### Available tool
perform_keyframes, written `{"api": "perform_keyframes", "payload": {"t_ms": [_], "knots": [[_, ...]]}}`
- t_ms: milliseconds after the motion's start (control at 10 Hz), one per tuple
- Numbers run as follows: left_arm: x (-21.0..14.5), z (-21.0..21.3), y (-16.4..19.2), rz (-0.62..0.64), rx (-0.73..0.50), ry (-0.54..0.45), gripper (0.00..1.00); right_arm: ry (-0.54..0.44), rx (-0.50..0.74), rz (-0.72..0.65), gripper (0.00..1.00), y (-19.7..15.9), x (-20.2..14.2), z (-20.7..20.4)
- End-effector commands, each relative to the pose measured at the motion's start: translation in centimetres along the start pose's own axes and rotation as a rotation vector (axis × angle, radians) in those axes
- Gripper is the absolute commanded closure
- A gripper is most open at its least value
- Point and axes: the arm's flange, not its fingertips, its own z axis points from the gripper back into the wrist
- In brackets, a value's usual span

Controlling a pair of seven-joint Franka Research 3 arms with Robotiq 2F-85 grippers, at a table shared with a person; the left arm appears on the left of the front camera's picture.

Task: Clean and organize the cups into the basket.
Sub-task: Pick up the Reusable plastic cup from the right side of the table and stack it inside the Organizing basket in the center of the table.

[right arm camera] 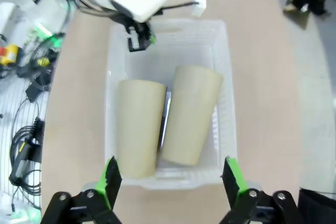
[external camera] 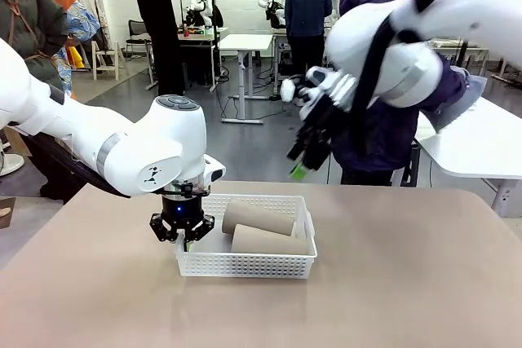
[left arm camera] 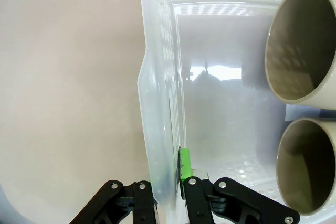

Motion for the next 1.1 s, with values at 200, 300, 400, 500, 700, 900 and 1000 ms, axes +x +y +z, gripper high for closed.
{"api": "perform_keyframes", "payload": {"t_ms": [200,300,400,500,700,900,1000], "knots": [[-0.2,0.0,0.0,0.003,0.017,-0.009,1.0,0.0,0.0,0.0,0.0,0.0,0.0,0.0],[-0.2,0.0,0.0,0.003,0.017,-0.009,1.0,0.0,0.0,0.0,0.0,0.0,0.0,0.0],[-0.2,0.0,0.0,0.003,0.017,-0.009,1.0,0.0,0.0,0.0,0.0,0.0,0.0,0.0],[-0.2,0.0,0.0,0.003,0.017,-0.009,1.0,0.0,0.0,0.0,0.0,0.0,0.0,0.0],[-0.2,0.0,0.0,0.003,0.017,-0.009,1.0,0.0,0.0,0.0,0.0,0.0,0.0,0.0],[-0.2,0.0,0.0,0.003,0.017,-0.009,1.0,0.0,0.0,0.0,0.0,0.0,0.0,0.0],[-0.2,0.0,0.0,0.003,0.017,-0.009,1.0,0.0,0.0,0.0,0.0,0.0,0.0,0.0]]}}
